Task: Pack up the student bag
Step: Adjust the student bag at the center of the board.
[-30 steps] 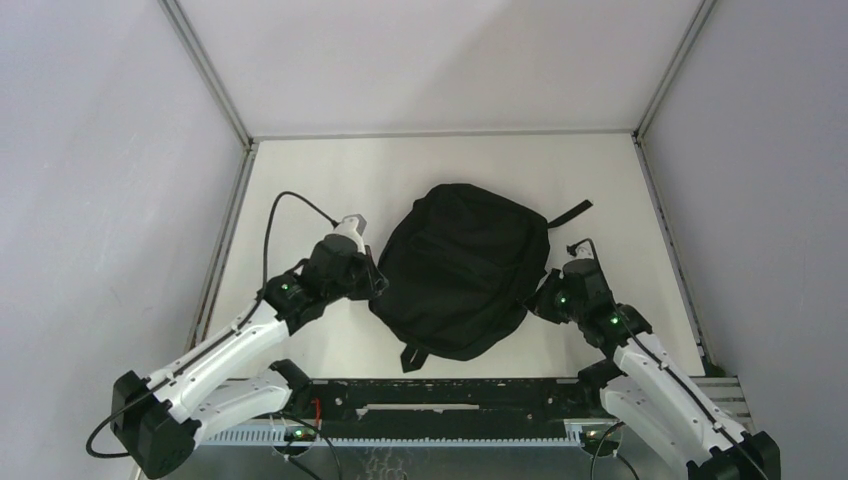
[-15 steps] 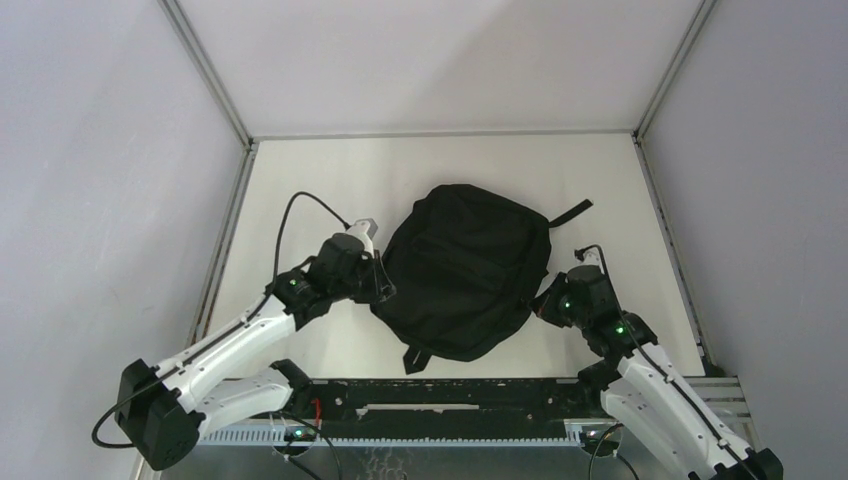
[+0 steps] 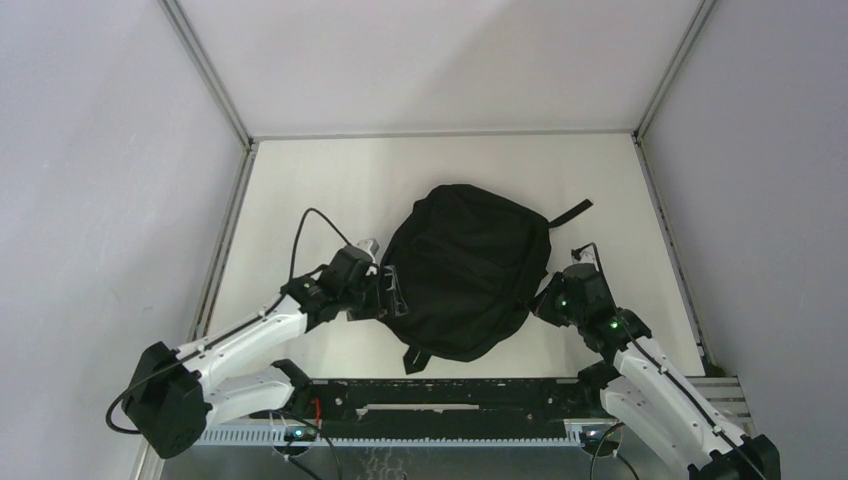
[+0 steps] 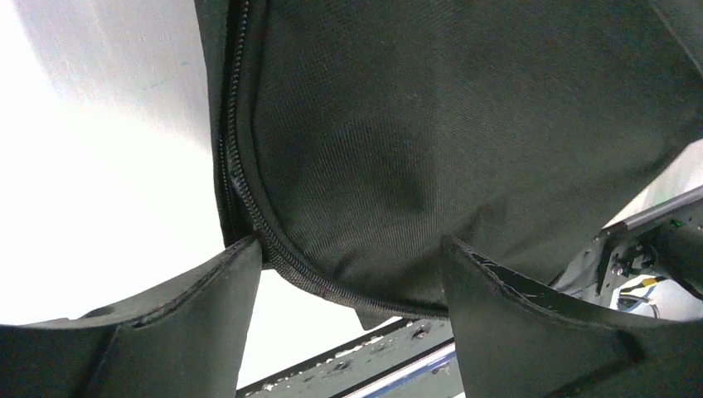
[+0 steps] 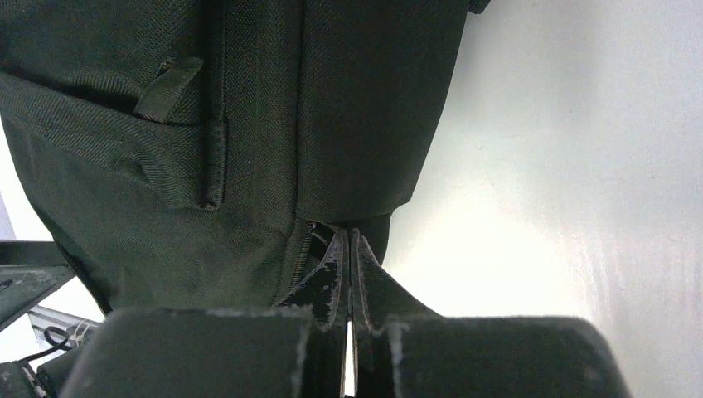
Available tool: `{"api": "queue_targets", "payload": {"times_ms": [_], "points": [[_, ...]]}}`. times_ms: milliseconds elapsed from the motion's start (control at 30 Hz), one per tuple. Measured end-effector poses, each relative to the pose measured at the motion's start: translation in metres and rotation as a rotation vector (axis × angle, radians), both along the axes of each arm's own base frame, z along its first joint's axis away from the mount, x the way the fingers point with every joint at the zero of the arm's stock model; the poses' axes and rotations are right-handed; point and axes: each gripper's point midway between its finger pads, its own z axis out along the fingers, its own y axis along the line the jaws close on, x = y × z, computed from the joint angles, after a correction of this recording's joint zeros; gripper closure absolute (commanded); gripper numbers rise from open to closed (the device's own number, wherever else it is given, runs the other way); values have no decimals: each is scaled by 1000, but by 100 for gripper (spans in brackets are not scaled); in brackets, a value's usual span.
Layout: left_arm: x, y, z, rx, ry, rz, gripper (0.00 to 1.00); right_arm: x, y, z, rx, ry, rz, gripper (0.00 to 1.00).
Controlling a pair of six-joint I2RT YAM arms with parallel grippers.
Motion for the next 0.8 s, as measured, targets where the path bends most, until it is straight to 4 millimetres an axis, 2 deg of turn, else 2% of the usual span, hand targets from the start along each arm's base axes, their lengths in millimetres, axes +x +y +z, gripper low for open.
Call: {"api": "queue_targets", "payload": {"times_ms": [67,100,167,200,267,367,467,567,633,700,733,800], "points": [[1,-1,-6,8,22,11,31,1,1,0,0,1,1,100],[1,-1,-9,15,32,15,40,1,1,-1,1,1,3,100],[2,0,-17,35,53,29,63,1,2,-1,2,2,4,100],[3,1,-19,40,56,38,78,1,2,-1,2,4,6,100],[5,2,-18,41,53,54,98,2,2,-2,2,6,7,100],[9,2,-10,28,17,68,100,1,2,-2,1,8,9,100],[12,4,11,-6,-41,80,100,2,2,-2,0,6,10,100],[22,-1,52,-86,-137,93,100,2,2,-2,-3,4,11,100],[33,-7,95,-169,-227,105,100,2,2,-2,-2,4,12,100],[43,-12,129,-236,-286,108,100,3,5,-2,9,-6,19,100],[48,-14,142,-263,-305,111,100,4,7,-1,17,-12,27,100],[58,-14,149,-286,-311,122,100,5,11,2,35,-26,42,100]]}}
